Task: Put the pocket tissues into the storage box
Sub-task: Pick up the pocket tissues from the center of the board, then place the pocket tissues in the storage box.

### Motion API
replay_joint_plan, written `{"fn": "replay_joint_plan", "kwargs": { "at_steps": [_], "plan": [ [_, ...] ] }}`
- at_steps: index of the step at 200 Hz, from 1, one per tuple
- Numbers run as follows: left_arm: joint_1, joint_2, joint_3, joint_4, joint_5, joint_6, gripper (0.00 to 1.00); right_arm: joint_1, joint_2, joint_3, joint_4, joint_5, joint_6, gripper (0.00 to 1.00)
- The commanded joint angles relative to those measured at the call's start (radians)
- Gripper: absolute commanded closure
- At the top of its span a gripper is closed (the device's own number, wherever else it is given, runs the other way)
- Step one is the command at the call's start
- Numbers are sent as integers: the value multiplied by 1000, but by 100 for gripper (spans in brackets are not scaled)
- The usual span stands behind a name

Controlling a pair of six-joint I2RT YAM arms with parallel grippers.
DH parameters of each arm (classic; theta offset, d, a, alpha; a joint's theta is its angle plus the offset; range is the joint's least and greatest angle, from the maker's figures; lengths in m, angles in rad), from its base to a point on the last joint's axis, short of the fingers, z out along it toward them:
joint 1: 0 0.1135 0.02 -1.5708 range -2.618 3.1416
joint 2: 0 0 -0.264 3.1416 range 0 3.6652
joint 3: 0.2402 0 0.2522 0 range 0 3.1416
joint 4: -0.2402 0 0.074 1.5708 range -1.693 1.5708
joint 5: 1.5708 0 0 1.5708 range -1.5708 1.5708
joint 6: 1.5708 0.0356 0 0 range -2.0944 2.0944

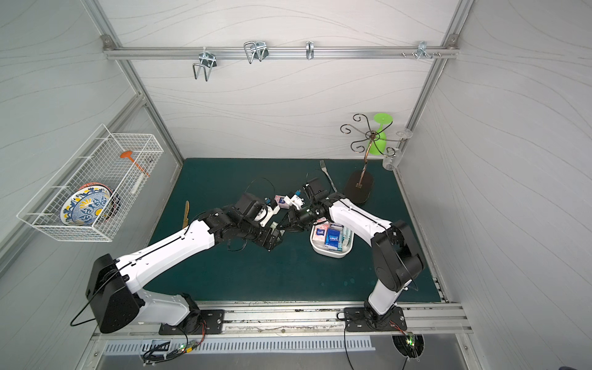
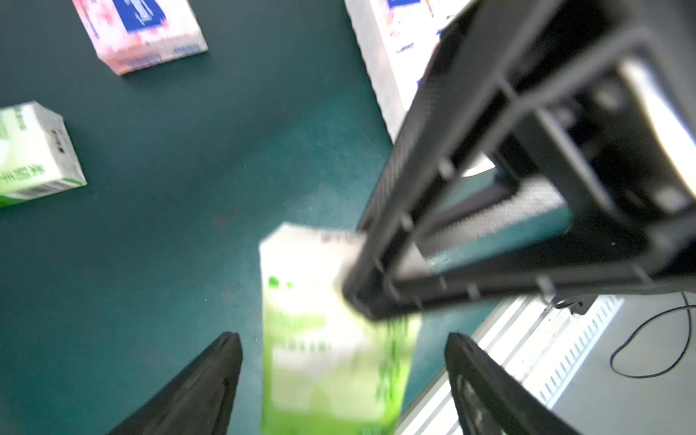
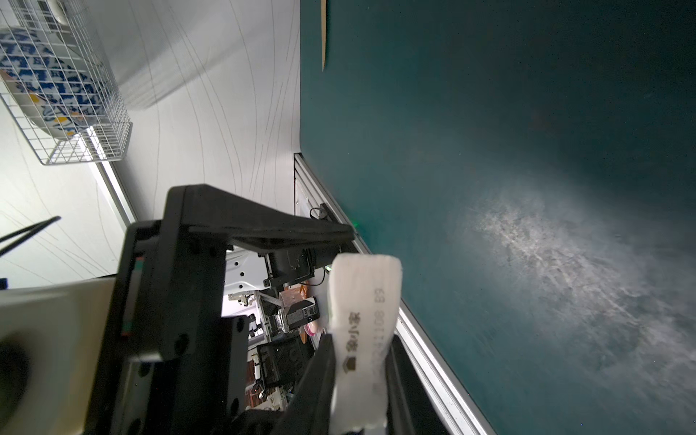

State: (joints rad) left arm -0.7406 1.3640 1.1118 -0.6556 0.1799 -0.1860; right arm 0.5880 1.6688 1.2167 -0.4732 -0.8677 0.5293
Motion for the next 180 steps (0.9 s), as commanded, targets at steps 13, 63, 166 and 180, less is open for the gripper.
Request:
{"fn": "replay_joint_plan", "kwargs": {
  "at_steps": [13, 63, 166, 180],
  "plan": [
    [-2, -60, -18, 51, -39, -27, 1, -156, -81, 29, -164, 56, -147, 76],
    [67, 4, -3, 34, -6, -95, 0, -257, -198, 28, -387, 244, -478, 79],
    [115, -57, -53, 45, -88, -122, 1, -151, -361, -139, -383, 574, -790, 90],
    [118, -62, -57, 43, -92, -124, 1, -149, -352, -135, -374, 578, -796, 90]
  ]
}}
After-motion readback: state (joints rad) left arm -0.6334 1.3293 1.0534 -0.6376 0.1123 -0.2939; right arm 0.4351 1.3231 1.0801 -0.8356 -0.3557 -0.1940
